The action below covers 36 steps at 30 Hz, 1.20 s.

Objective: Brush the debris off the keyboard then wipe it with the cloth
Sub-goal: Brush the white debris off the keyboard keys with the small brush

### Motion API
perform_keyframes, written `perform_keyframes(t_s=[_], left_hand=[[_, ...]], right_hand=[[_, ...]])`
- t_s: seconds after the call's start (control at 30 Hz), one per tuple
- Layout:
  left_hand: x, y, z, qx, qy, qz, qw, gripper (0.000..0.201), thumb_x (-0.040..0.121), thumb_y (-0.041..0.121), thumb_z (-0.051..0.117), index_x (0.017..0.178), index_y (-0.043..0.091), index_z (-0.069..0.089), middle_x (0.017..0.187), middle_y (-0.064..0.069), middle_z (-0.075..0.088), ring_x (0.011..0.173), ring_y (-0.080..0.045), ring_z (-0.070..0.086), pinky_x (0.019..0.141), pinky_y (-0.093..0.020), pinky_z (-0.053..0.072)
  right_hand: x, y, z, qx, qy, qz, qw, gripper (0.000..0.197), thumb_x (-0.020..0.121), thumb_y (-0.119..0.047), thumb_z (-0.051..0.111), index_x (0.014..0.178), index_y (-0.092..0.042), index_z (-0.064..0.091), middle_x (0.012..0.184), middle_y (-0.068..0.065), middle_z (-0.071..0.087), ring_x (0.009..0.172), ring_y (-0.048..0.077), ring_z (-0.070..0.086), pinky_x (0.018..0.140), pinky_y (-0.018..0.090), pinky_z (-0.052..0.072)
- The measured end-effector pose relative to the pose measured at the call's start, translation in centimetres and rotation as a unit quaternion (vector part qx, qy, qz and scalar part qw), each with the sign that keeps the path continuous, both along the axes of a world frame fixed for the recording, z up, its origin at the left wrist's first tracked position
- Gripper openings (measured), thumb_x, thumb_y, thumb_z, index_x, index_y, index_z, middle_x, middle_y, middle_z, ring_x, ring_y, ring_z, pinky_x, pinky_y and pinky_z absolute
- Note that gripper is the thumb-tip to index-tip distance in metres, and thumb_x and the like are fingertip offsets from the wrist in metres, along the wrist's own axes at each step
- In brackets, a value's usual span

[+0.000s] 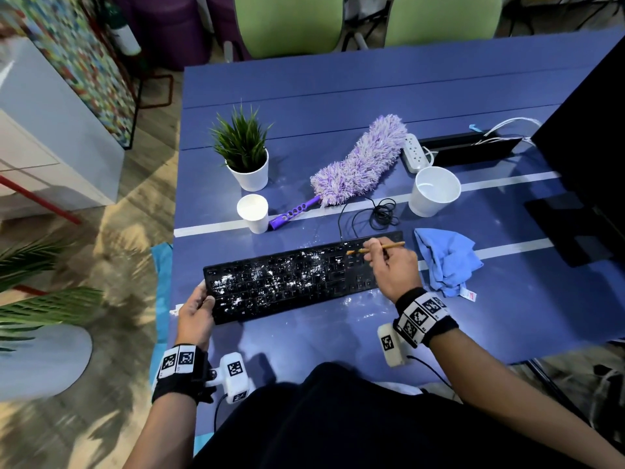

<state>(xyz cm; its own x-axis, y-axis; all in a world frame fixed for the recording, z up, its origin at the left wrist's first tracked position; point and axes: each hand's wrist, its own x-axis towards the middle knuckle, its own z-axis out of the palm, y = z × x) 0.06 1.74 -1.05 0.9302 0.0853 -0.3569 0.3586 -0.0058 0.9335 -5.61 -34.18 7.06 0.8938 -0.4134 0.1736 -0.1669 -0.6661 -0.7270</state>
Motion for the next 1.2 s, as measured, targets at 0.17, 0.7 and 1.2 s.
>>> perform_keyframes(t_s=[0.17, 0.7, 1.2], left_hand=[[0.2, 0.0, -0.1, -0.003, -0.001, 0.000, 1.000, 0.047, 0.098, -0.012, 0.035, 0.134, 0.009, 0.055, 0.113, -0.004, 0.066, 0.110, -0.023, 0.056, 0.112, -0.054, 0.035], [0.1, 0.2, 0.0, -0.002, 0.009, -0.001, 1.000, 0.045, 0.097, -0.012, 0.036, 0.131, 0.008, 0.056, 0.117, -0.012, 0.064, 0.111, -0.024, 0.056, 0.112, -0.055, 0.035], [0.2, 0.4, -0.4, 0.004, 0.011, 0.003, 1.000, 0.047, 0.098, -0.011, 0.037, 0.135, 0.010, 0.055, 0.125, -0.012, 0.063, 0.116, -0.023, 0.056, 0.114, -0.057, 0.033]], right_hand=[[1.5, -0.4, 0.8, -0.016, -0.047, -0.044, 0.998, 0.038, 0.097, -0.033, 0.038, 0.092, -0.013, 0.069, 0.073, 0.007, 0.073, 0.071, 0.025, 0.068, 0.071, 0.033, 0.053], [0.3, 0.5, -0.4, -0.001, -0.007, 0.018, 1.000, 0.033, 0.099, -0.030, 0.041, 0.094, -0.016, 0.070, 0.077, 0.000, 0.072, 0.073, 0.018, 0.068, 0.072, 0.029, 0.053], [0.8, -0.1, -1.5, -0.010, 0.111, 0.059, 0.992, 0.044, 0.098, -0.037, 0.040, 0.083, -0.011, 0.071, 0.070, 0.005, 0.072, 0.071, 0.022, 0.070, 0.075, 0.037, 0.056]])
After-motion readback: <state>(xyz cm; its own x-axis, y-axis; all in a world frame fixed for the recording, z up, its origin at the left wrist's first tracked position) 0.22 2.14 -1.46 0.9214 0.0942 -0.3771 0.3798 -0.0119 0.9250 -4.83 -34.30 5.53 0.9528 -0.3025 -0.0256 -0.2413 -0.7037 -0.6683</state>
